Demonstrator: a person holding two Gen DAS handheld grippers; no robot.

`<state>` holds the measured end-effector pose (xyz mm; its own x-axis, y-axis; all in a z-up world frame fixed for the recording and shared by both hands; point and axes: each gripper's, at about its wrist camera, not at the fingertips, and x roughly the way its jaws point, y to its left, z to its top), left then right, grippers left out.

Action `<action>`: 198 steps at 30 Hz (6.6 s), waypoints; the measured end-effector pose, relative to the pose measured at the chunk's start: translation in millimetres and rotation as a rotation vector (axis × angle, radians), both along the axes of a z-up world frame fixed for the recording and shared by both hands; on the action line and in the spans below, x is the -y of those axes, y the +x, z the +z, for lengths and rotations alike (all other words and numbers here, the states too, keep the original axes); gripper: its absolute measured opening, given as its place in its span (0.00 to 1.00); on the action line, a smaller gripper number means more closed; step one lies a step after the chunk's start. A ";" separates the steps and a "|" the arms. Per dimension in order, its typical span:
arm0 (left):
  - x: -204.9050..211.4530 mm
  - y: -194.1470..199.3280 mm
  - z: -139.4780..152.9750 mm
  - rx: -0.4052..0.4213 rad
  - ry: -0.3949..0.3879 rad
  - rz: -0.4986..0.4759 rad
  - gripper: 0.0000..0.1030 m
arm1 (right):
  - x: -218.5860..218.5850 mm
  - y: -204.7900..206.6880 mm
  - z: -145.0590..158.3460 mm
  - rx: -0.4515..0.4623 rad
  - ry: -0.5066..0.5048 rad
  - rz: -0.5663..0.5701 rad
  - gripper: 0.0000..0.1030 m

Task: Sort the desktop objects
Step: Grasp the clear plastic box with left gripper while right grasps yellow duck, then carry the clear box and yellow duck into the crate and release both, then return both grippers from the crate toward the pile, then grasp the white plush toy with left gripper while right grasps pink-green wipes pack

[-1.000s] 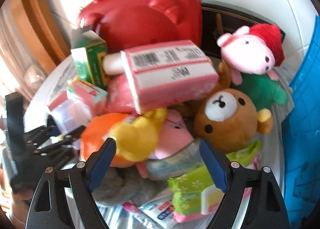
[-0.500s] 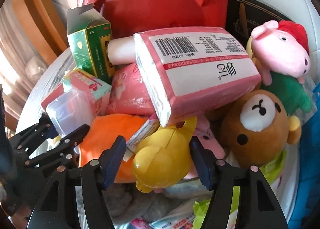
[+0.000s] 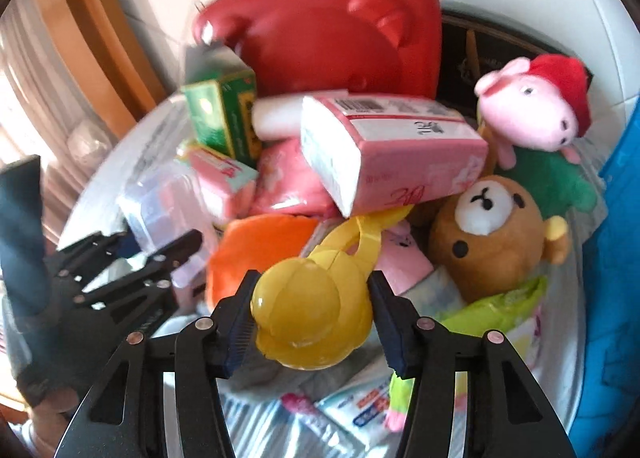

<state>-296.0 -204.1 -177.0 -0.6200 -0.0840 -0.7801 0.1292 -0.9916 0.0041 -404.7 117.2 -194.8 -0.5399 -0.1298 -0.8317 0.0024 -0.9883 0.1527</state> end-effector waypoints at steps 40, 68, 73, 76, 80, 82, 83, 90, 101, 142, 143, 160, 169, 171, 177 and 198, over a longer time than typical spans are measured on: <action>-244.5 148.5 225.1 -0.519 0.048 -0.498 0.31 | -83.8 335.7 284.7 -0.685 0.302 -0.445 0.51; -483.2 155.9 210.7 -0.351 -0.005 -0.854 0.31 | -276.1 475.5 228.4 -0.419 0.324 -0.786 0.51; -490.3 154.6 202.6 -0.319 -0.018 -0.856 0.31 | -288.4 470.0 212.3 -0.355 0.354 -0.795 0.51; -493.0 153.8 196.2 -0.297 -0.029 -0.852 0.31 | -291.7 465.1 202.5 -0.309 0.399 -0.802 0.51; -492.4 152.7 195.5 -0.285 -0.027 -0.841 0.51 | -292.7 461.2 188.6 -0.264 0.408 -0.785 0.52; -488.6 154.9 198.8 -0.307 -0.022 -0.829 0.73 | -292.9 460.6 185.2 -0.260 0.412 -0.781 0.59; -487.2 156.4 200.0 -0.321 -0.020 -0.826 0.77 | -293.2 460.9 184.4 -0.261 0.410 -0.780 0.72; -472.2 158.7 203.7 -0.342 -0.006 -0.782 0.78 | -287.0 465.6 189.2 -0.284 0.409 -0.791 1.00; -389.6 173.3 209.4 -0.438 0.025 -0.650 0.95 | -238.6 464.1 222.9 -0.368 0.411 -0.773 1.00; 86.6 117.0 -29.2 0.050 -0.098 0.134 0.95 | -72.2 168.8 43.5 -0.017 0.113 -0.391 1.00; 87.9 109.2 -35.0 0.065 -0.088 0.123 0.95 | -74.1 162.0 36.9 0.001 0.116 -0.398 1.00; 49.7 38.7 -103.1 0.227 -0.038 -0.047 0.67 | -125.1 48.1 -53.3 0.218 0.001 -0.537 1.00; 68.0 36.2 -108.3 0.260 0.051 0.016 0.59 | -136.4 18.7 -84.8 0.238 -0.126 -0.546 1.00; 69.1 41.3 -110.5 0.267 0.049 0.020 0.58 | -133.2 23.1 -93.2 0.305 -0.067 -0.514 1.00; 70.2 51.9 -111.5 0.275 0.053 0.034 0.56 | -128.1 71.2 -115.9 0.411 -0.046 -0.453 1.00; 41.8 88.4 -68.4 0.185 0.018 0.087 0.49 | -122.6 72.2 -103.9 0.333 0.070 -0.467 0.65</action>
